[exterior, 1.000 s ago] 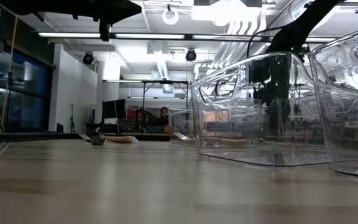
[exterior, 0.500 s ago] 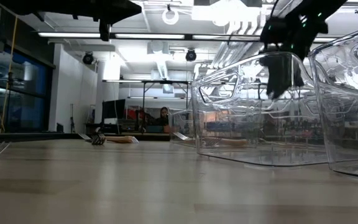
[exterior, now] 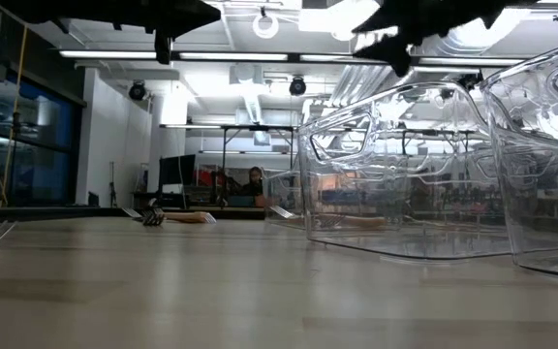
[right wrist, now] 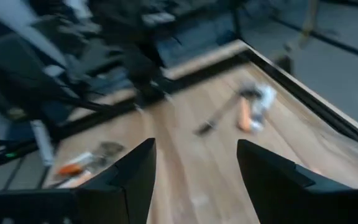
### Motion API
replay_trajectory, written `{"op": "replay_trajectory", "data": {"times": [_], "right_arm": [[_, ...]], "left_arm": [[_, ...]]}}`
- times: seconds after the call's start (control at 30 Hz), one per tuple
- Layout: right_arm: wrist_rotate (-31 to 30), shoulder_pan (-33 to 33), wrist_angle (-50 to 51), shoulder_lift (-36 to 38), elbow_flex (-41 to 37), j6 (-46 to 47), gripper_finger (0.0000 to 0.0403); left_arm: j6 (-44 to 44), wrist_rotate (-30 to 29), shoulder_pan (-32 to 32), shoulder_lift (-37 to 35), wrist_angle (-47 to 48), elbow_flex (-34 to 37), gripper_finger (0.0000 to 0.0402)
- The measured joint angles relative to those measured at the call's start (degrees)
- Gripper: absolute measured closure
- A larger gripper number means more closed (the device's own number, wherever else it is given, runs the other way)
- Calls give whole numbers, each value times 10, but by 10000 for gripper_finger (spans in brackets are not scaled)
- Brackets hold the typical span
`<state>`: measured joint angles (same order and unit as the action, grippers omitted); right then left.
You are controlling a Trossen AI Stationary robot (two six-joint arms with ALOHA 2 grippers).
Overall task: Sort silverware by color (type)
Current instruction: Put the black fork into the middle transparent bin
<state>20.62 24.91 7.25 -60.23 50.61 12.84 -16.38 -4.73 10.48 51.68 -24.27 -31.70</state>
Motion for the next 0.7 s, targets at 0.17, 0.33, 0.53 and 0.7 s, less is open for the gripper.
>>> {"op": "replay_trajectory", "data": {"times": [0.17, 0.33, 0.53, 0.7], "right_arm": [[-1, -53, -56, -10, 0, -21, 194], [-9, -80, -58, -10, 0, -77, 194], [-10, -82, -59, -10, 0, -102, 194], [-10, -82, -60, -10, 0, -68, 194]], "left_arm": [[0, 0, 0, 0, 0, 0, 401], [0, 31, 0, 0, -1, 0, 401], [0, 42, 0, 0, -1, 0, 401], [0, 42, 0, 0, -1, 0, 401]]}}
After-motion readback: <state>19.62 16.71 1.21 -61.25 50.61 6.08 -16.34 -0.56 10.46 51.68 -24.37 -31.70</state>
